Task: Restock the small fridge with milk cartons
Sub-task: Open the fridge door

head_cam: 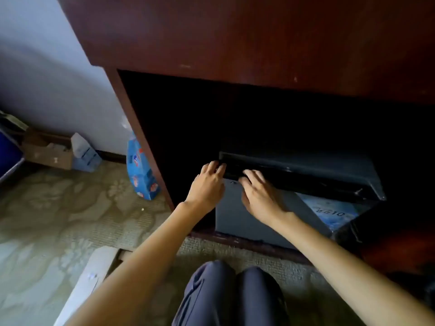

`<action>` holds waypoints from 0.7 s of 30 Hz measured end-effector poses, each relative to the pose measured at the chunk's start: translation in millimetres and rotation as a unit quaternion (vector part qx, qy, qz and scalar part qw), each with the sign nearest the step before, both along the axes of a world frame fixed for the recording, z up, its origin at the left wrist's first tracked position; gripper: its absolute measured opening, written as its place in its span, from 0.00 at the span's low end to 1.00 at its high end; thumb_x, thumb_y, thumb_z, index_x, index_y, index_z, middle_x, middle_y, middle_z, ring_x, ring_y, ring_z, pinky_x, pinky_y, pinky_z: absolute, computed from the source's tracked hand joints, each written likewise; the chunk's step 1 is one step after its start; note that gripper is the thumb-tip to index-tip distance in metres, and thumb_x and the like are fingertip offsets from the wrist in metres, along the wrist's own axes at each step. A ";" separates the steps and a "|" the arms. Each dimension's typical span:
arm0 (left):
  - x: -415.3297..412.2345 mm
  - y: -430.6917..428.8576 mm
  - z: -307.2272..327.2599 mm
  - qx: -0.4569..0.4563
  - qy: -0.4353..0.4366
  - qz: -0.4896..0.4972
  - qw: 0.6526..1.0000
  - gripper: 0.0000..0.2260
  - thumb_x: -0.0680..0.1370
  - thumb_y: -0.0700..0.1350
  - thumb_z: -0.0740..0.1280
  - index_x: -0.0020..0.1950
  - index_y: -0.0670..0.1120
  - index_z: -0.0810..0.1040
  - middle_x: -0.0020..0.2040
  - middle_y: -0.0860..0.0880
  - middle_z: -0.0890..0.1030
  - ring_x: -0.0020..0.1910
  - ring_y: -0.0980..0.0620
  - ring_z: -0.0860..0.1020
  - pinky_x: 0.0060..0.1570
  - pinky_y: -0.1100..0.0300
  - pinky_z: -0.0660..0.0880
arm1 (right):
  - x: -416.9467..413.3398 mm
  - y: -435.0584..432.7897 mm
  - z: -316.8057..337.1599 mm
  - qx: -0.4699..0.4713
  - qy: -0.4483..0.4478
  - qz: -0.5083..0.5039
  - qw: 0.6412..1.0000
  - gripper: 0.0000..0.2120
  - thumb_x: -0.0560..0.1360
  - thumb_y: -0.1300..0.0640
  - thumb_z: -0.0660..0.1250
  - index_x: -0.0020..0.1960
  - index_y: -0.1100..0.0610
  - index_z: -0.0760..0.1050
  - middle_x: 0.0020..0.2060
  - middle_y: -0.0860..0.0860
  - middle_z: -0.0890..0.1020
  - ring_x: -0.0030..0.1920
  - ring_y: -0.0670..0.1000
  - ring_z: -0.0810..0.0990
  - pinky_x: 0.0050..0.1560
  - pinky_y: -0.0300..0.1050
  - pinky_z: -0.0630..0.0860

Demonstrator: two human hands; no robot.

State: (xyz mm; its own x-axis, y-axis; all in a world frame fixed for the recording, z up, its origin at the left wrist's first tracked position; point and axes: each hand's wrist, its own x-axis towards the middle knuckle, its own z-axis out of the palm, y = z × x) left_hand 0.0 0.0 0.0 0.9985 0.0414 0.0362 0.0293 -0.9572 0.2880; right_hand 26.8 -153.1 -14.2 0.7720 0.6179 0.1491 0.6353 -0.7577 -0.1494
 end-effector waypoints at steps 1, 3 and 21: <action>5.0 -5.0 -10.9 0.024 -0.010 -0.019 0.999 0.23 0.80 0.42 0.56 0.76 0.45 0.56 0.75 0.46 0.60 0.75 0.48 0.57 0.70 0.56 0.61 | 3.1 -1.7 -12.3 0.007 -0.024 -0.009 1.000 0.19 0.64 0.65 0.73 0.54 0.66 0.76 0.56 0.61 0.79 0.56 0.61 0.79 0.47 0.53 0.81; 13.8 -9.5 -36.1 0.032 -0.054 -0.045 0.997 0.22 0.80 0.41 0.55 0.75 0.44 0.59 0.76 0.46 0.59 0.76 0.48 0.56 0.73 0.56 0.55 | 9.7 -5.3 -36.6 0.029 -0.071 -0.024 0.997 0.24 0.60 0.67 0.75 0.55 0.66 0.76 0.53 0.60 0.80 0.54 0.61 0.81 0.46 0.51 0.82; -22.0 -28.0 -55.8 0.029 -0.148 -0.030 0.988 0.16 0.76 0.39 0.60 0.64 0.43 0.68 0.66 0.47 0.71 0.68 0.47 0.67 0.65 0.54 0.65 | -29.3 4.8 -41.8 0.101 -0.017 -0.126 0.987 0.17 0.78 0.63 0.57 0.66 0.61 0.67 0.62 0.53 0.67 0.63 0.54 0.65 0.51 0.51 0.74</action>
State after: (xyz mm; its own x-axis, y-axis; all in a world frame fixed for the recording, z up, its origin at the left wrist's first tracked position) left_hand -22.0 -28.0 -55.8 0.9443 -0.0284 0.3277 -0.1056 -0.9697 0.2202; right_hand -2.5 -148.3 -56.0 0.8897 0.3618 0.2784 0.4378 -0.8490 -0.2958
